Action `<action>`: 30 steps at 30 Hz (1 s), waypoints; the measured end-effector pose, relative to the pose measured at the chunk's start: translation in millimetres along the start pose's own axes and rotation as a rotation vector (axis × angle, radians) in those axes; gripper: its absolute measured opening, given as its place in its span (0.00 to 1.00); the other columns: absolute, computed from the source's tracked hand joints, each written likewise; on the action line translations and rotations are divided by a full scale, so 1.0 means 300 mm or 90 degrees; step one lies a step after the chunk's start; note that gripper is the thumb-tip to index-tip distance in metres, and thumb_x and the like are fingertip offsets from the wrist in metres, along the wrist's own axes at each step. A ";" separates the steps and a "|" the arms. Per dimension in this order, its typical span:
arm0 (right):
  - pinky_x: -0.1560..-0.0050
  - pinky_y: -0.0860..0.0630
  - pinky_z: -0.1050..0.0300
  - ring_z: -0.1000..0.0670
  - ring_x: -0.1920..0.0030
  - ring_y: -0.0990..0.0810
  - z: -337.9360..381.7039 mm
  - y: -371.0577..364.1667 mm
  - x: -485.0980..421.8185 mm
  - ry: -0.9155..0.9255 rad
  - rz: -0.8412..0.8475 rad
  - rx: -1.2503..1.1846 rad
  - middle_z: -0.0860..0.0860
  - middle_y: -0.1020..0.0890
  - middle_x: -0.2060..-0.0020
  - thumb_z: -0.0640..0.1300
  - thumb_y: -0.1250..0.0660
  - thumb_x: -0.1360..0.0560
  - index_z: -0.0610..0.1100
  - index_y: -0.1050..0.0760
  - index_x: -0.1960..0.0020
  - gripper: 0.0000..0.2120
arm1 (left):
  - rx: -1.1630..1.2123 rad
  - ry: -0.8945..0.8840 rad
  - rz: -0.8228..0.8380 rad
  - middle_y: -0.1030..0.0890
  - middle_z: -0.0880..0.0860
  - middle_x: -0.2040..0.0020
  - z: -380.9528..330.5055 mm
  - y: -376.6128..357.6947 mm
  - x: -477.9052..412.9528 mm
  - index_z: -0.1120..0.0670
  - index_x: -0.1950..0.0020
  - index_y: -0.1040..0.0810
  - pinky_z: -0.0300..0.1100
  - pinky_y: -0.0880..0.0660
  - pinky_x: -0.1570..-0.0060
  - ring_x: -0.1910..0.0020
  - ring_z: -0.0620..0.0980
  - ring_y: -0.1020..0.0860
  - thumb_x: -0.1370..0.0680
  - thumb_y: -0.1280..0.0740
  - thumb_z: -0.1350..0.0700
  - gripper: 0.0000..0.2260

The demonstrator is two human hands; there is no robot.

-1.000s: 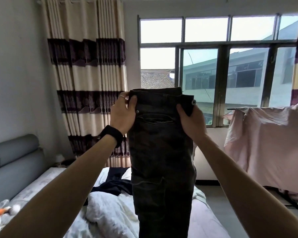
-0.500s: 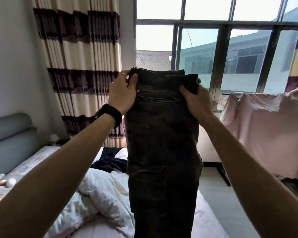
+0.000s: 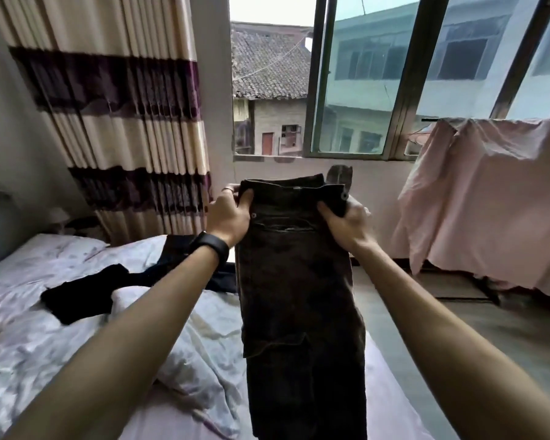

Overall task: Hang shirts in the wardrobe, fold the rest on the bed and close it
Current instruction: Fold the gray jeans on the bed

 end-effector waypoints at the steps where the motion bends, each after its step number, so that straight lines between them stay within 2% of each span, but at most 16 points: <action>1: 0.45 0.22 0.49 0.42 0.46 0.19 -0.097 -0.085 -0.040 -0.024 0.013 0.018 0.46 0.16 0.49 0.63 0.32 0.25 0.51 0.22 0.41 0.19 | 0.014 0.037 0.017 0.16 0.53 0.46 0.111 -0.082 -0.036 0.54 0.40 0.22 0.36 0.32 0.53 0.45 0.55 0.19 0.19 0.34 0.47 0.14; 4: 0.47 0.23 0.49 0.42 0.45 0.19 -0.394 -0.325 -0.122 -0.124 0.047 0.057 0.48 0.15 0.49 0.66 0.33 0.27 0.53 0.24 0.42 0.21 | 0.022 0.122 0.085 0.16 0.53 0.48 0.436 -0.323 -0.109 0.54 0.43 0.21 0.41 0.28 0.51 0.46 0.54 0.19 0.19 0.34 0.47 0.12; 7: 0.44 0.22 0.48 0.45 0.45 0.18 -0.733 -0.582 -0.188 -0.208 0.114 0.071 0.52 0.15 0.50 0.63 0.29 0.29 0.55 0.23 0.41 0.20 | 0.018 0.198 0.148 0.18 0.46 0.54 0.776 -0.580 -0.133 0.49 0.47 0.23 0.39 0.30 0.55 0.51 0.50 0.20 0.18 0.35 0.48 0.07; 9: 0.44 0.22 0.46 0.46 0.46 0.18 -0.923 -0.693 -0.157 -0.273 0.171 0.056 0.55 0.15 0.52 0.58 0.25 0.29 0.55 0.21 0.43 0.16 | 0.034 0.238 0.200 0.17 0.48 0.52 0.942 -0.698 -0.080 0.50 0.43 0.23 0.46 0.25 0.49 0.49 0.52 0.19 0.17 0.37 0.50 0.07; 11: 0.49 0.20 0.44 0.46 0.50 0.17 -1.122 -0.816 -0.132 -0.334 0.220 0.040 0.57 0.16 0.56 0.51 0.23 0.29 0.56 0.21 0.50 0.10 | 0.019 0.270 0.257 0.17 0.52 0.47 1.112 -0.831 -0.042 0.49 0.39 0.23 0.53 0.24 0.44 0.46 0.54 0.19 0.16 0.38 0.50 0.10; 13: 0.51 0.19 0.44 0.48 0.53 0.16 -1.270 -0.911 -0.126 -0.372 0.223 0.024 0.59 0.16 0.59 0.49 0.24 0.30 0.60 0.22 0.54 0.10 | -0.051 0.282 0.288 0.17 0.52 0.46 1.248 -0.935 -0.034 0.44 0.36 0.25 0.54 0.23 0.45 0.45 0.56 0.20 0.16 0.41 0.46 0.11; 15: 0.51 0.20 0.47 0.49 0.52 0.17 -1.364 -0.986 -0.169 -0.392 0.200 0.021 0.60 0.17 0.59 0.50 0.24 0.30 0.59 0.22 0.54 0.09 | -0.121 0.291 0.293 0.17 0.54 0.45 1.335 -1.019 -0.072 0.42 0.35 0.27 0.52 0.24 0.48 0.45 0.58 0.21 0.16 0.44 0.43 0.12; 17: 0.49 0.21 0.48 0.47 0.50 0.17 -1.427 -1.055 -0.245 -0.405 0.163 0.001 0.58 0.16 0.57 0.51 0.25 0.29 0.54 0.22 0.53 0.08 | -0.159 0.289 0.269 0.19 0.57 0.43 1.393 -1.088 -0.150 0.44 0.34 0.28 0.48 0.27 0.51 0.44 0.62 0.22 0.16 0.46 0.43 0.14; 19: 0.43 0.21 0.46 0.49 0.48 0.17 -1.480 -1.137 -0.349 -0.403 0.144 -0.064 0.54 0.16 0.48 0.48 0.25 0.28 0.52 0.22 0.44 0.14 | -0.132 0.314 0.231 0.20 0.59 0.41 1.462 -1.164 -0.266 0.50 0.34 0.27 0.46 0.31 0.52 0.42 0.63 0.23 0.15 0.45 0.47 0.14; 21: 0.37 0.24 0.52 0.55 0.39 0.21 -1.524 -1.233 -0.414 -0.411 0.171 -0.149 0.56 0.26 0.32 0.41 0.27 0.26 0.52 0.31 0.26 0.30 | -0.066 0.364 0.185 0.23 0.58 0.35 1.557 -1.231 -0.356 0.53 0.29 0.30 0.45 0.31 0.46 0.36 0.62 0.26 0.15 0.44 0.51 0.16; 22: 0.34 0.26 0.53 0.54 0.33 0.24 -1.535 -1.262 -0.417 -0.412 0.188 -0.170 0.55 0.31 0.27 0.37 0.29 0.26 0.52 0.38 0.22 0.37 | -0.049 0.375 0.178 0.27 0.57 0.29 1.594 -1.248 -0.374 0.54 0.24 0.34 0.45 0.32 0.39 0.31 0.59 0.29 0.15 0.45 0.51 0.19; 23: 0.32 0.27 0.52 0.53 0.29 0.28 -1.555 -1.280 -0.402 -0.403 0.205 -0.161 0.55 0.33 0.26 0.36 0.30 0.26 0.52 0.41 0.20 0.39 | -0.052 0.371 0.194 0.32 0.55 0.24 1.629 -1.268 -0.368 0.54 0.21 0.39 0.46 0.34 0.32 0.27 0.57 0.33 0.15 0.45 0.52 0.22; 24: 0.30 0.28 0.51 0.52 0.27 0.30 -1.566 -1.288 -0.377 -0.388 0.232 -0.128 0.54 0.32 0.26 0.36 0.30 0.27 0.52 0.41 0.21 0.39 | -0.067 0.355 0.218 0.37 0.55 0.22 1.651 -1.287 -0.351 0.55 0.20 0.42 0.47 0.36 0.28 0.25 0.56 0.35 0.15 0.46 0.52 0.23; 26: 0.31 0.28 0.50 0.51 0.28 0.30 -1.636 -1.329 -0.230 -0.376 0.310 -0.034 0.55 0.28 0.29 0.41 0.29 0.27 0.52 0.36 0.23 0.35 | -0.101 0.365 0.285 0.36 0.55 0.22 1.744 -1.318 -0.202 0.54 0.20 0.41 0.51 0.34 0.29 0.27 0.57 0.33 0.15 0.44 0.52 0.23; 28: 0.33 0.30 0.57 0.51 0.30 0.28 -1.698 -1.331 -0.020 -0.381 0.365 0.016 0.54 0.26 0.30 0.44 0.28 0.26 0.51 0.33 0.25 0.31 | -0.109 0.384 0.358 0.33 0.57 0.25 1.806 -1.327 0.032 0.53 0.21 0.40 0.53 0.31 0.31 0.29 0.58 0.30 0.17 0.42 0.53 0.24; 30: 0.36 0.34 0.64 0.52 0.32 0.28 -1.752 -1.311 0.225 -0.397 0.411 0.083 0.50 0.28 0.27 0.48 0.30 0.23 0.48 0.33 0.24 0.29 | -0.135 0.432 0.393 0.37 0.55 0.23 1.849 -1.286 0.304 0.53 0.20 0.41 0.52 0.35 0.28 0.26 0.56 0.34 0.17 0.41 0.53 0.25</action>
Point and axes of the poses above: each hand's wrist, its own x-axis away from the middle knuckle, its own y-axis out of the back of the hand, z = x × y, the point moved 7 cm from there along -x, towards the middle knuckle
